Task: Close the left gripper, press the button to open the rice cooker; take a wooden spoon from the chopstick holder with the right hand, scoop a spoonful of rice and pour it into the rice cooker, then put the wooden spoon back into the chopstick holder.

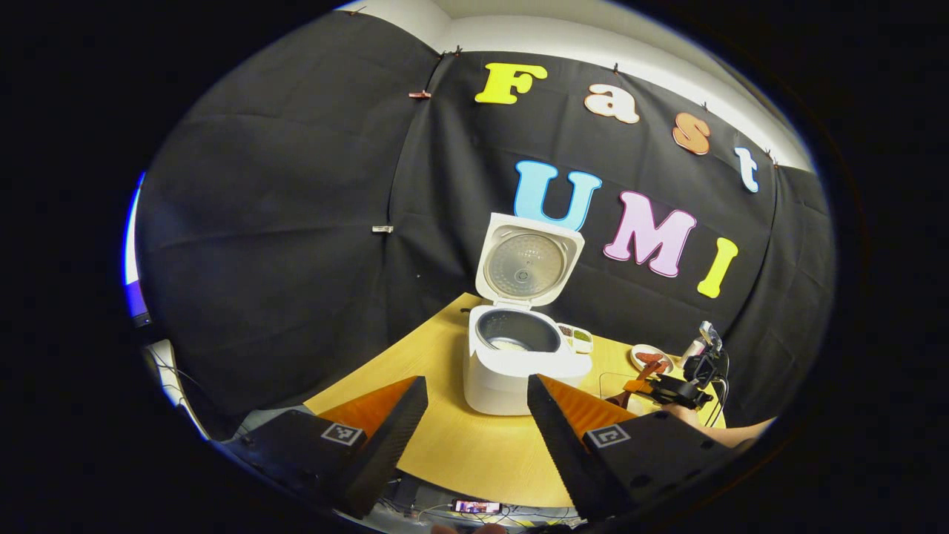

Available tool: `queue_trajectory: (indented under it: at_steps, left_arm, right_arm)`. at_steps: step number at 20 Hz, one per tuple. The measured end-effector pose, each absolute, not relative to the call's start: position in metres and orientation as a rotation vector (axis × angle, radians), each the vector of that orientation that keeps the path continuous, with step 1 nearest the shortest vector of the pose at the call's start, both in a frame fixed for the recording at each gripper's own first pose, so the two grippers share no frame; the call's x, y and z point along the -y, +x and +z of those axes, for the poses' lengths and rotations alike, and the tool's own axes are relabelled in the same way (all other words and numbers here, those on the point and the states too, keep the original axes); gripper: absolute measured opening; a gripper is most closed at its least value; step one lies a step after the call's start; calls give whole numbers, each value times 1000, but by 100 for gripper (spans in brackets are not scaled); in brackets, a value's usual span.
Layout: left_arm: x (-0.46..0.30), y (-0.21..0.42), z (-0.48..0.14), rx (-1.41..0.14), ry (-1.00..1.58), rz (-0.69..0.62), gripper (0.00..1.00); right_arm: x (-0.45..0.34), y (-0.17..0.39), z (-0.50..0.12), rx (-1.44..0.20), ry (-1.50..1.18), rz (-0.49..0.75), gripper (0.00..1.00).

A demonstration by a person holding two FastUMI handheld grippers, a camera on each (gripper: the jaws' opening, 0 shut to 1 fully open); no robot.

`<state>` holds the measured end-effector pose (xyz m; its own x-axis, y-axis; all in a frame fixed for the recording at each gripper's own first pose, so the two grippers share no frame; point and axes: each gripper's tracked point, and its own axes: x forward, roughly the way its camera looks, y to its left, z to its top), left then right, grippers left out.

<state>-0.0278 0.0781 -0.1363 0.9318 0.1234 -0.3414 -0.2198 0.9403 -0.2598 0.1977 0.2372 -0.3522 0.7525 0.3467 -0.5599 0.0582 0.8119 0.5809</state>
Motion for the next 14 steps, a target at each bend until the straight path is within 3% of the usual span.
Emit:
queue_trajectory:
  at_steps: [14]
  left_arm:
    - [-79, -42, -129, -317, -274, 191, 94]
  right_arm:
    - [-191, 189, -364, -758, 961, 93, 10]
